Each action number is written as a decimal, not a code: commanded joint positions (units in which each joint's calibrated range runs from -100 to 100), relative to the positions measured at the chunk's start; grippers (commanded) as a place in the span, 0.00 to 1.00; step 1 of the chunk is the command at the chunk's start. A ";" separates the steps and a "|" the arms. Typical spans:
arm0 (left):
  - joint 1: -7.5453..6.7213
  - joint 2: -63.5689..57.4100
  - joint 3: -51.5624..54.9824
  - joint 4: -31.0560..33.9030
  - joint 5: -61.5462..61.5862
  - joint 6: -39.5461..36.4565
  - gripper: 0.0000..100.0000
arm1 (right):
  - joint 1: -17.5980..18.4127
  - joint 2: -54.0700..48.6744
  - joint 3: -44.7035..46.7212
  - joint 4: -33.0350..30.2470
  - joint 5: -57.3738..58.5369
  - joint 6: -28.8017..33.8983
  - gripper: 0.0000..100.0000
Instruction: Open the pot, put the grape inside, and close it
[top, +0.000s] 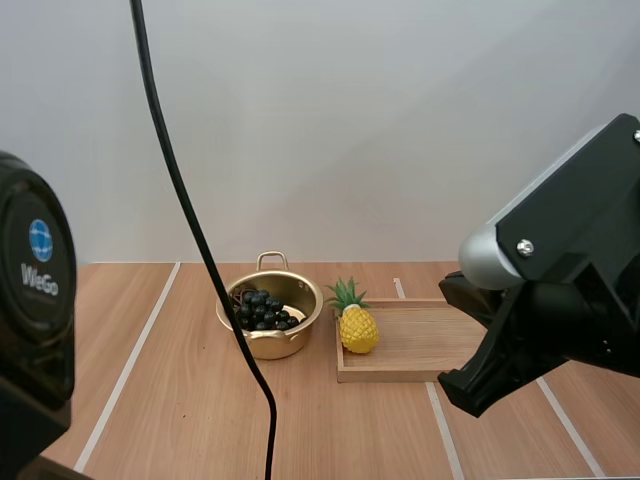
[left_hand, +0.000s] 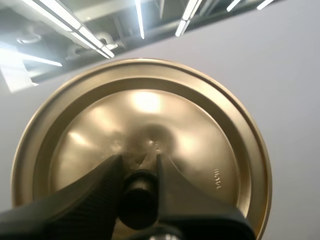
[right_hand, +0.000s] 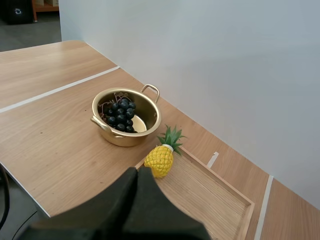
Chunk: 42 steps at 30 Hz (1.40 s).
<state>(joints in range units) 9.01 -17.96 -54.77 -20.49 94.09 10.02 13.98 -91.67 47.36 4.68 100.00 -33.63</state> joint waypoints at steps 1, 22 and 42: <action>0.03 2.68 -0.19 -0.63 5.91 -0.59 0.00 | -0.16 -0.43 0.06 0.06 0.00 0.07 0.00; 0.03 5.51 34.03 -6.18 5.91 11.40 0.00 | -0.16 -0.43 0.06 -0.05 0.00 0.07 0.00; -6.95 6.41 64.37 1.32 5.91 27.06 0.00 | -0.16 -0.43 0.06 0.05 0.00 0.07 0.00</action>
<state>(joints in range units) 3.97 -11.92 8.61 -21.77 100.00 36.60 13.98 -91.67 47.36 4.68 100.00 -33.63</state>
